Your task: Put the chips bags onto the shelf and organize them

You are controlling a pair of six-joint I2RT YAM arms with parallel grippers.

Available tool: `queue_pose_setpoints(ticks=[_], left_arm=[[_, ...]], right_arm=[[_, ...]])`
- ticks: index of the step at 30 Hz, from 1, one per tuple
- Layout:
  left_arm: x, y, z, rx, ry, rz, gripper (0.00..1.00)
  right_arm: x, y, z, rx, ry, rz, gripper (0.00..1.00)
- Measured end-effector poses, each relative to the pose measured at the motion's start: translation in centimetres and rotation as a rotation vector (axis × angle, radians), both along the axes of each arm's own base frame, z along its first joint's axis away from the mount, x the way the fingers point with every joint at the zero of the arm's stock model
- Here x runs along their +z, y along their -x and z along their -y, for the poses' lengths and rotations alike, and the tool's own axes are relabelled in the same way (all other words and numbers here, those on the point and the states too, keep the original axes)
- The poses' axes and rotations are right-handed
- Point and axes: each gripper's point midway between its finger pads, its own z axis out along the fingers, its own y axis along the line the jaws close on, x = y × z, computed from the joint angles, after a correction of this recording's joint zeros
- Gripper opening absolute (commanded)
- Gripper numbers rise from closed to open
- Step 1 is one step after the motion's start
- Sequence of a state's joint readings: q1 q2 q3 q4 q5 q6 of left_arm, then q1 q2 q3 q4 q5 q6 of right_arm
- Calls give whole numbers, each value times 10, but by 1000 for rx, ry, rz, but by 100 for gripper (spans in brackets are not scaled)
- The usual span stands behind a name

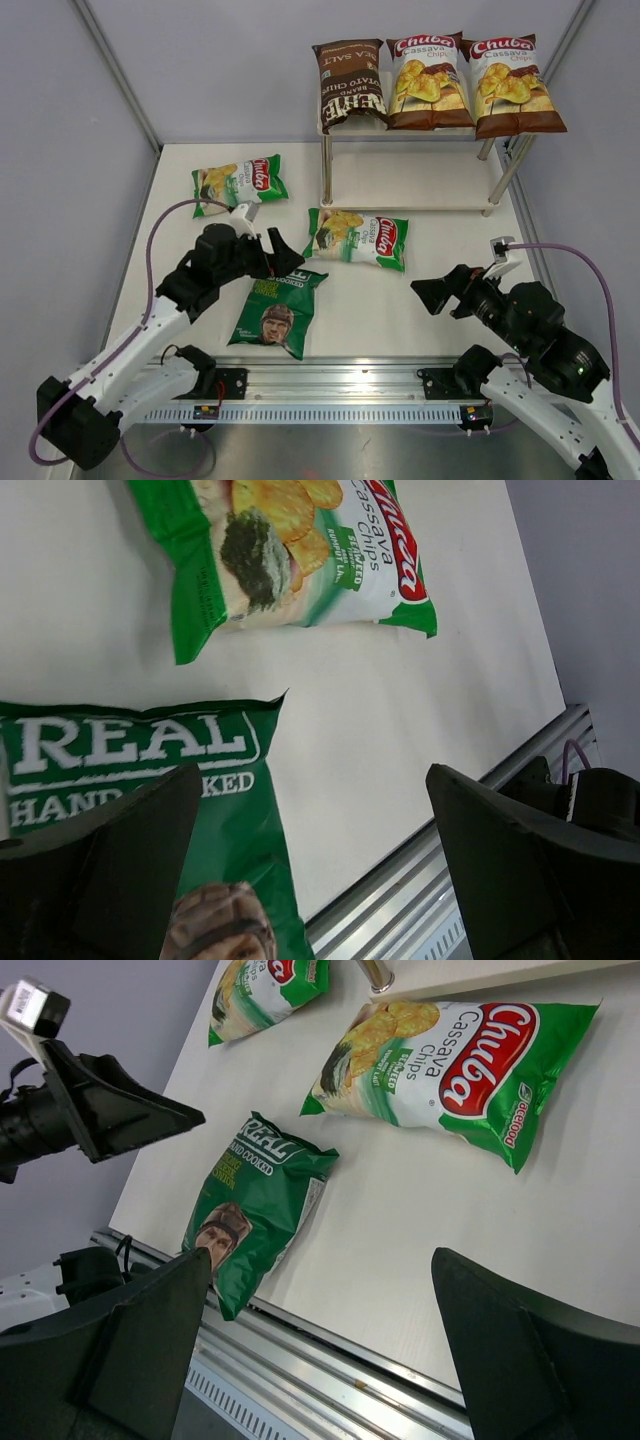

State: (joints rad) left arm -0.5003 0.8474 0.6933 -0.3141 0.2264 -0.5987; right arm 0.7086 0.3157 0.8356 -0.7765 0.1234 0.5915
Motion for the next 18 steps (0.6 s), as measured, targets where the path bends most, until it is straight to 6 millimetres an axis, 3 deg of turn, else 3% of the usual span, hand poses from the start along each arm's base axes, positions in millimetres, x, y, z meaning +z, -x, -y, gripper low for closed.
queue_pose_setpoints(ticks=[4, 6, 14, 18], left_arm=[[-23, -11, 34, -81, -30, -41, 99], [-37, -19, 41, -90, -57, -68, 99], [-67, -64, 52, -30, -116, -120, 99], [-69, -98, 48, -7, -61, -132, 99]], right_arm=[[2, -1, -3, 10, 9, -13, 100], [0, 2, -5, 27, -9, 0, 99], [-27, 13, -6, 54, -79, 10, 100], [-26, 15, -5, 52, -102, 16, 99]])
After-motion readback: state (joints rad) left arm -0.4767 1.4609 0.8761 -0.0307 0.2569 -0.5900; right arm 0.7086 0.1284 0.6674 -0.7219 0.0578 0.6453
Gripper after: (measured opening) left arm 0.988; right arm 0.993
